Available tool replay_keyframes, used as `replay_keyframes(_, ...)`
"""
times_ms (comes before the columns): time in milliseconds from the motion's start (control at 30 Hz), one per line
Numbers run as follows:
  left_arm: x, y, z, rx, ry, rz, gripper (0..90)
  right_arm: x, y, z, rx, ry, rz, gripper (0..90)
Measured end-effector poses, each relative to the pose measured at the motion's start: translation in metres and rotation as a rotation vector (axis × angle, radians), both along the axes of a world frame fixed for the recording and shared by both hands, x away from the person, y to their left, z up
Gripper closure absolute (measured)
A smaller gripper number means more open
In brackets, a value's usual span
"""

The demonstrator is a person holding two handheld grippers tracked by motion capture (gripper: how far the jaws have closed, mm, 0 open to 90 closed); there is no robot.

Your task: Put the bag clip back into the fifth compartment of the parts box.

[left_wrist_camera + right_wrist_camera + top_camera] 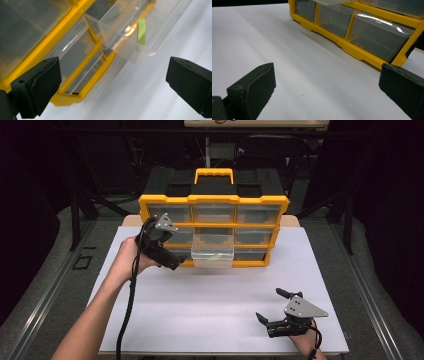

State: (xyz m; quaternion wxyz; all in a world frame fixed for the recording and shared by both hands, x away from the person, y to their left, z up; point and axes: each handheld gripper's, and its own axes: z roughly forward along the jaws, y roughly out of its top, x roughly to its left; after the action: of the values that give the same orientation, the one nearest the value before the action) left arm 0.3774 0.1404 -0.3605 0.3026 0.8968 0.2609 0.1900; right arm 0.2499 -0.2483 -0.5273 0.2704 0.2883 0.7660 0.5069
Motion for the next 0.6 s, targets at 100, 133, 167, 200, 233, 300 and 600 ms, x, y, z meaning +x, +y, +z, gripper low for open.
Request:
replay_keyframes(100,-0.004,0.007,-0.009,-0.005,-0.004,0.016,0.1,0.0,0.0,0.0,0.002,0.003,-0.002,0.3)
replay_keyframes(133,-0.006,0.01,-0.012,-0.007,-0.002,0.02,0.1,0.0,0.0,0.0,0.003,0.001,-0.001,0.4)
replay_keyframes(167,-0.008,0.012,-0.016,-0.005,-0.004,0.022,0.1,0.0,0.0,0.0,0.002,0.001,-0.002,0.3)
replay_keyframes(200,-0.009,0.015,-0.019,-0.009,-0.007,0.027,0.1,0.0,0.0,0.0,0.002,0.003,-0.001,0.3)
replay_keyframes(233,-0.011,0.018,-0.022,-0.01,-0.011,0.034,0.1,0.0,0.0,0.0,-0.001,0.0,0.002,0.4)
replay_keyframes(300,-0.013,0.023,-0.027,-0.02,-0.02,0.046,0.1,0.0,0.0,0.0,-0.002,0.001,0.002,0.3)
replay_keyframes(600,-0.023,0.035,-0.058,-0.057,-0.023,0.091,0.0,0.0,0.001,0.0,-0.002,0.005,0.001,0.3)
